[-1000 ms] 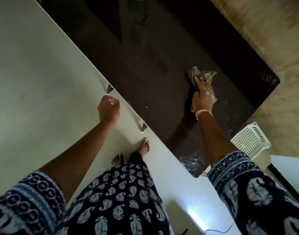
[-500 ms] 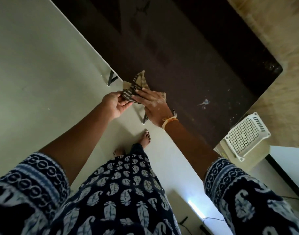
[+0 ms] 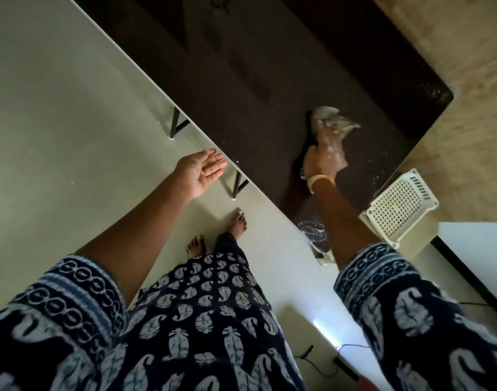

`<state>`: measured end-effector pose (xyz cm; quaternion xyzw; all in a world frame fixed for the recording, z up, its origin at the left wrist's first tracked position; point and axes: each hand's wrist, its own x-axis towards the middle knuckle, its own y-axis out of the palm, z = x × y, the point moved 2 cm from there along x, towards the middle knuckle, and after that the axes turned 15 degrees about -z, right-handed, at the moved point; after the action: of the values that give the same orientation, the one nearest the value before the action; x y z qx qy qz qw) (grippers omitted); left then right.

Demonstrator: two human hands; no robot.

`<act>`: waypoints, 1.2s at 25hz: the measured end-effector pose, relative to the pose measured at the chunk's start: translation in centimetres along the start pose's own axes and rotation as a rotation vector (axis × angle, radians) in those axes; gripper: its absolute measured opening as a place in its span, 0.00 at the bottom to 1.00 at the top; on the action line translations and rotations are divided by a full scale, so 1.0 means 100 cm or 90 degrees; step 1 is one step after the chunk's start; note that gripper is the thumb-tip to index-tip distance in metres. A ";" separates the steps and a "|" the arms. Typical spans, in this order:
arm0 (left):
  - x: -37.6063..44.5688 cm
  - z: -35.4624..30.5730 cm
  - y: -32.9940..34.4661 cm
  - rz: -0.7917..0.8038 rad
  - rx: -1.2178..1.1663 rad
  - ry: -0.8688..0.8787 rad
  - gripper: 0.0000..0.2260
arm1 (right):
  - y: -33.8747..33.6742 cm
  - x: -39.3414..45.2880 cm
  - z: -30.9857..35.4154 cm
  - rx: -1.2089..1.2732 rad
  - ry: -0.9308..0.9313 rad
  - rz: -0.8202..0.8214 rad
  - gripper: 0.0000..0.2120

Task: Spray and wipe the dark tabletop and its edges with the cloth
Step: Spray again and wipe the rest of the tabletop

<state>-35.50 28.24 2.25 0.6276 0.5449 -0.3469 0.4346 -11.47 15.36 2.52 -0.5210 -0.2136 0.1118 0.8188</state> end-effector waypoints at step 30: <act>-0.016 0.104 0.062 -0.192 -0.210 0.099 0.05 | -0.013 0.000 -0.044 0.045 -0.521 0.212 0.33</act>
<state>-29.23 17.87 0.83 0.4848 0.7134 -0.2649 0.4312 -9.44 11.27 2.13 -0.4328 -0.4295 0.4465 0.6549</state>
